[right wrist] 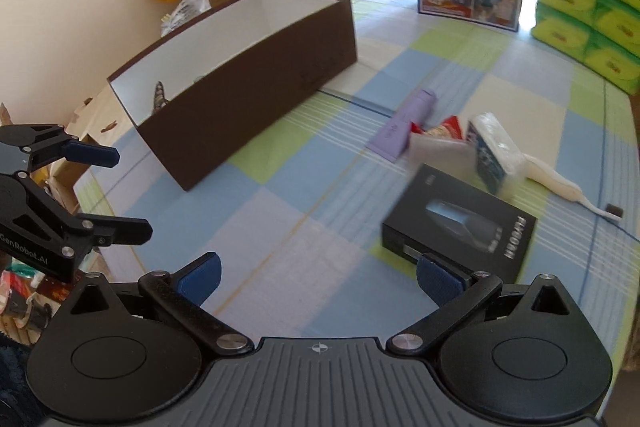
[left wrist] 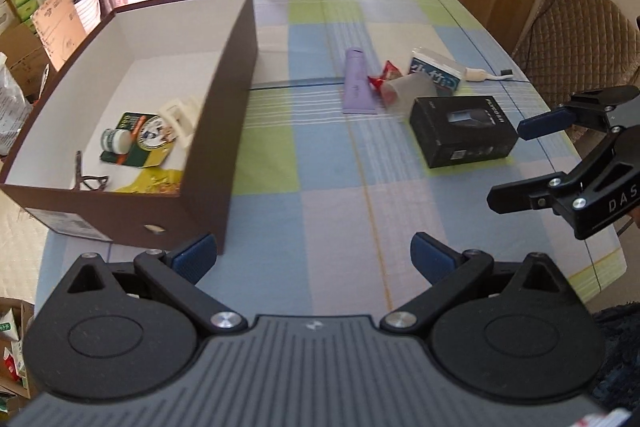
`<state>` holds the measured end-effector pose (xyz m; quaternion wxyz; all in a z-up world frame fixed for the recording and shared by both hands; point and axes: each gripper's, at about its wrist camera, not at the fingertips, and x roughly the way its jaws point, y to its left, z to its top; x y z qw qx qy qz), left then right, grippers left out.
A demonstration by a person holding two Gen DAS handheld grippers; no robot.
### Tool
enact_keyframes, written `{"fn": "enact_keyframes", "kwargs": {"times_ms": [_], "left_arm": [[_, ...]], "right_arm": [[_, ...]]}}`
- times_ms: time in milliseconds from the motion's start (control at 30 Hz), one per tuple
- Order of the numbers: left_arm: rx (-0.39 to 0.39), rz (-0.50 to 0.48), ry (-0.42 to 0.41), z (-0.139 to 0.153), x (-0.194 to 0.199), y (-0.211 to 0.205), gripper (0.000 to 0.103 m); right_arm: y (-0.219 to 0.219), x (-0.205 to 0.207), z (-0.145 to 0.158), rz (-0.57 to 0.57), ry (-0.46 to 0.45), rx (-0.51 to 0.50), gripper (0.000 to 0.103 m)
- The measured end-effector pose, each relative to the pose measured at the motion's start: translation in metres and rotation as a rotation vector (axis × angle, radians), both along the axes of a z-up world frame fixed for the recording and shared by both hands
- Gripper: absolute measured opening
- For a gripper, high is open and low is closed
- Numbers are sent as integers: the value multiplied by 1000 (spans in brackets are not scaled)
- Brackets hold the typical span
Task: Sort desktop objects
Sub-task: 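Move both tools toward the black shaver box and lavender tube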
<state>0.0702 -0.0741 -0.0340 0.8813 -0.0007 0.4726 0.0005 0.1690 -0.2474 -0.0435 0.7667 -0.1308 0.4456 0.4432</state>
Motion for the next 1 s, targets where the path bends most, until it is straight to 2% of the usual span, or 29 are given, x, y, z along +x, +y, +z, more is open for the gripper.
{"fn": "enact_keyframes", "kwargs": {"times_ms": [233,467,600,767,1000], "left_arm": [[-6,-8,12,-7,12,-20,101],[11,-9,18,-21,39,-36,101],[16,4,20,-28,60,-37,101],[20,0,42,-40,82,-38,101],[32,-32,67,-54,107,-40,101]], "right_arm": [[-21,10,-9,-19,-47,-43,101],[-39,51,-32,-52,-96,-91,101],[-39,70,-39,23,-152,-90,101],[-23,83,-55,160,-230,-146,101],[-2,100,-78,277,-249,-185,101]]}}
